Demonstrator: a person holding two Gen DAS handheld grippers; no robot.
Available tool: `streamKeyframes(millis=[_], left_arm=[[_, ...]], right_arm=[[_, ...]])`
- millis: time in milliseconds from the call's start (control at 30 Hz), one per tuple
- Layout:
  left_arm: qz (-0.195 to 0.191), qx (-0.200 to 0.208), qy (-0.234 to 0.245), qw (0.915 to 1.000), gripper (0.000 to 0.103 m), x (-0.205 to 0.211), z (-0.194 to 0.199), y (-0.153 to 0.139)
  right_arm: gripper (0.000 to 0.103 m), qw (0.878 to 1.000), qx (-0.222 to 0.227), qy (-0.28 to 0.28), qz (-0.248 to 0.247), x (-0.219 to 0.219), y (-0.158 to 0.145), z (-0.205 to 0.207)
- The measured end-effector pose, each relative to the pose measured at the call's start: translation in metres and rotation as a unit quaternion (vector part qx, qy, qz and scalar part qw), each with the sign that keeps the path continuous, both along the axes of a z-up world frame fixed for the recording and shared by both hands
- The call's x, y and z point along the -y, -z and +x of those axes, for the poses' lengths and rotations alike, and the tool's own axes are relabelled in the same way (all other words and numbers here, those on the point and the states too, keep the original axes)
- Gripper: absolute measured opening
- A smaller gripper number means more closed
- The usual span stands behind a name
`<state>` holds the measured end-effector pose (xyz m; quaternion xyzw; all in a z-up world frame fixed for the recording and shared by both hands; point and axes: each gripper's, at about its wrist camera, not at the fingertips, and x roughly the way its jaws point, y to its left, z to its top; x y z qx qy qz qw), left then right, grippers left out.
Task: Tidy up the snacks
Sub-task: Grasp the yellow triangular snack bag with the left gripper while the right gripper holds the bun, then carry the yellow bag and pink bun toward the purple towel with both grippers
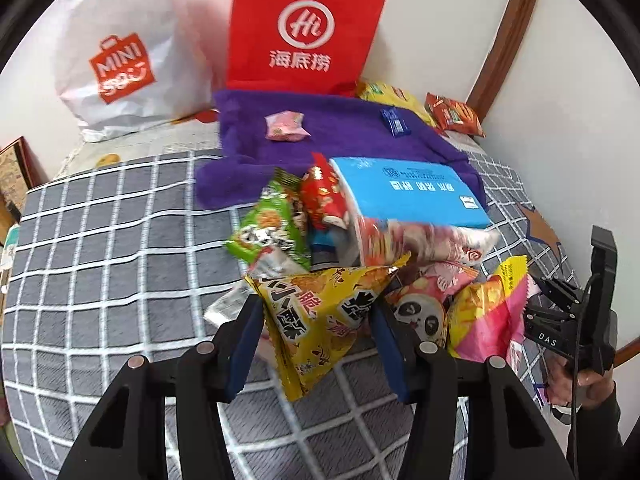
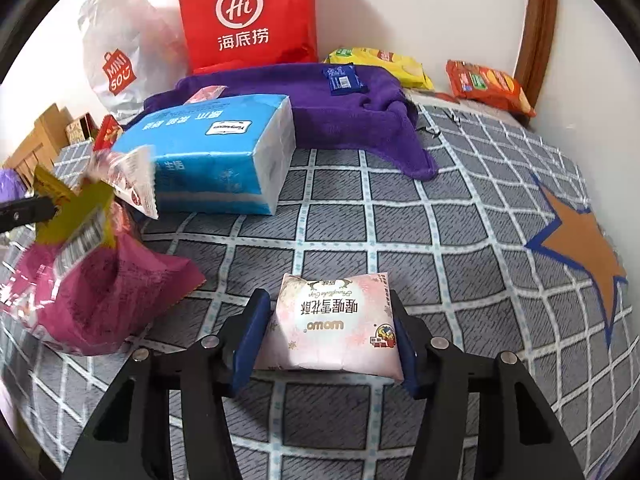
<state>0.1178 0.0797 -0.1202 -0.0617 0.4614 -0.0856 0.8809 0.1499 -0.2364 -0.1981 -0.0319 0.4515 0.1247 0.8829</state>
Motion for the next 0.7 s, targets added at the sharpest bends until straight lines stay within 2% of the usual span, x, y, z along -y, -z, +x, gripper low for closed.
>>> streamKeyframes(millis=[133,367,700], left_arm=[[-0.006,0.008,-0.008,0.9999,0.052,-0.011,-0.010,-0.007],[-0.020,0.020,-0.010,0.9995,0.052,-0.012,-0.020,-0.020],[-0.031,0.039,0.002,0.9988,0.052,0.007,-0.019,-0.042]], right_arm=[[0.055,1.000,-0.004,0.007,0.016,0.001,-0.006,-0.004],[0.055,1.000,0.005,0.011,0.012,0.001,-0.019,-0.014],[0.055,0.999,0.045,0.010,0.027,0.002,-0.067,-0.024]])
